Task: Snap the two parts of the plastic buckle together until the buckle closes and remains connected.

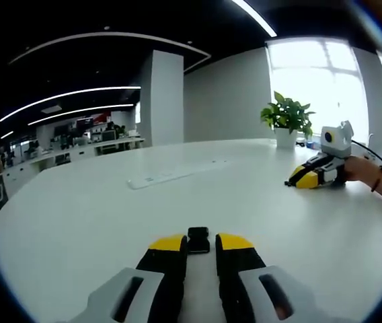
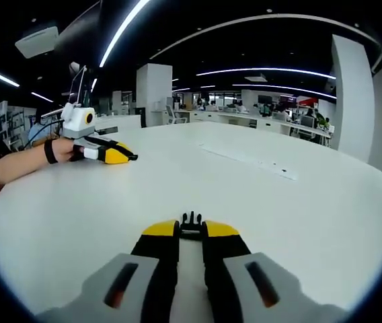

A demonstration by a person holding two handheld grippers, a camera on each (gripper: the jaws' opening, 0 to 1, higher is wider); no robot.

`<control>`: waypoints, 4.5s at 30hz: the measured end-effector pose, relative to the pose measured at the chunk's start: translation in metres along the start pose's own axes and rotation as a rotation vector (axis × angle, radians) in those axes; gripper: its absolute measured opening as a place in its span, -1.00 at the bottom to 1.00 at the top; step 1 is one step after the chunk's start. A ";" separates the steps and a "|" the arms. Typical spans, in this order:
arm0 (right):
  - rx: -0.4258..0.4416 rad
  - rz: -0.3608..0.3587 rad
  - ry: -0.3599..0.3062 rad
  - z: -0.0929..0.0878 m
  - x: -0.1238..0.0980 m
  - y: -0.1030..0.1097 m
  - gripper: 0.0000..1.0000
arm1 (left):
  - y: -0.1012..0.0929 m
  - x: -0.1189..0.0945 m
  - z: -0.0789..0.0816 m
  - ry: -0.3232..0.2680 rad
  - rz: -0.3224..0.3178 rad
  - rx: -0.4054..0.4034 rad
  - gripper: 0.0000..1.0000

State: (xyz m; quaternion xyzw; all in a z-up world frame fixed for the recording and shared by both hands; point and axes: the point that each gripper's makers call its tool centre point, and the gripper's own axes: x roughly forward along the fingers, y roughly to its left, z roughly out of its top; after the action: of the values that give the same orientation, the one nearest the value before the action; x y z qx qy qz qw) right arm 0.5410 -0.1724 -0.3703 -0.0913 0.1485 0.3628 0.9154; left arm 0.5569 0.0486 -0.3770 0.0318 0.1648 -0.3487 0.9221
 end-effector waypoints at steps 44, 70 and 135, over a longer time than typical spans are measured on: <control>0.011 -0.021 0.010 0.001 0.002 0.004 -0.79 | -0.018 -0.014 -0.010 0.029 -0.004 0.036 -0.78; 0.029 -0.038 0.002 0.005 -0.009 0.011 -0.79 | -0.011 -0.016 -0.009 0.040 -0.003 0.019 -0.78; 0.016 -0.074 -0.119 0.046 -0.009 0.008 -0.78 | -0.013 -0.016 0.026 -0.044 -0.024 0.037 -0.77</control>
State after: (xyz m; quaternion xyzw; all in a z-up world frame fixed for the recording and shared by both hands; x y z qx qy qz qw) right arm 0.5389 -0.1593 -0.3244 -0.0674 0.0933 0.3323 0.9361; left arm 0.5449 0.0447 -0.3467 0.0393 0.1385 -0.3633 0.9205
